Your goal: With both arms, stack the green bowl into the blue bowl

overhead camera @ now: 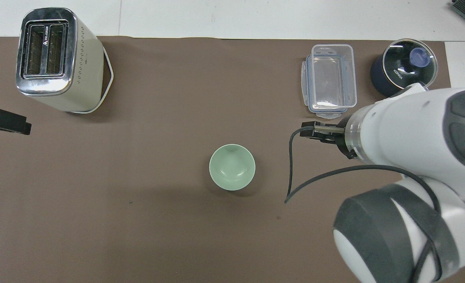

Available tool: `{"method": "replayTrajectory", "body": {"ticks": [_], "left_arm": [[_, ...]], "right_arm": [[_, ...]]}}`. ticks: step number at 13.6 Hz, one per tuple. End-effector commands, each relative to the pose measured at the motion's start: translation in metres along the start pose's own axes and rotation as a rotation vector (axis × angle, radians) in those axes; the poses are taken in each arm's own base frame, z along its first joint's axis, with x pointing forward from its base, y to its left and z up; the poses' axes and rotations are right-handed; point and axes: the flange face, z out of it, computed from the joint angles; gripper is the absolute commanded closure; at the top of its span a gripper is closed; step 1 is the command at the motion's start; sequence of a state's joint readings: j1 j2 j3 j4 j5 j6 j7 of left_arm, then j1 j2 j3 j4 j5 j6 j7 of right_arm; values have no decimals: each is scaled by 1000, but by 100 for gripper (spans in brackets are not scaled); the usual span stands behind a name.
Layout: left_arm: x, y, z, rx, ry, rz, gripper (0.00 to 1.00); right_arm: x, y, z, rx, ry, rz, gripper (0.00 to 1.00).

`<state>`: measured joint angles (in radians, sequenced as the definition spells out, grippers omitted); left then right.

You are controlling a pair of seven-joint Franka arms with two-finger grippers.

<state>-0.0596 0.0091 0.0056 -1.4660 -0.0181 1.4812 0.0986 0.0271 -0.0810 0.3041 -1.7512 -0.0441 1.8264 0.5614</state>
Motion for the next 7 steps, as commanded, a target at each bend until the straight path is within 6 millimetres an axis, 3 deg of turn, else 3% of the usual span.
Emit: {"method": "replayTrajectory", "body": {"ticks": [1,3,7], "left_arm": [[-3,-3,-5,10,-7,-2,0],[-3,-3,-5,10,-7,0,0],[-3,-3,-5,10,-6,0,0]], "right_arm": [[2,26,-16,-15,3,56,0],[5,43,-28,-15,16,86,0],[21,96,-74,-21,13,172,0]]}}
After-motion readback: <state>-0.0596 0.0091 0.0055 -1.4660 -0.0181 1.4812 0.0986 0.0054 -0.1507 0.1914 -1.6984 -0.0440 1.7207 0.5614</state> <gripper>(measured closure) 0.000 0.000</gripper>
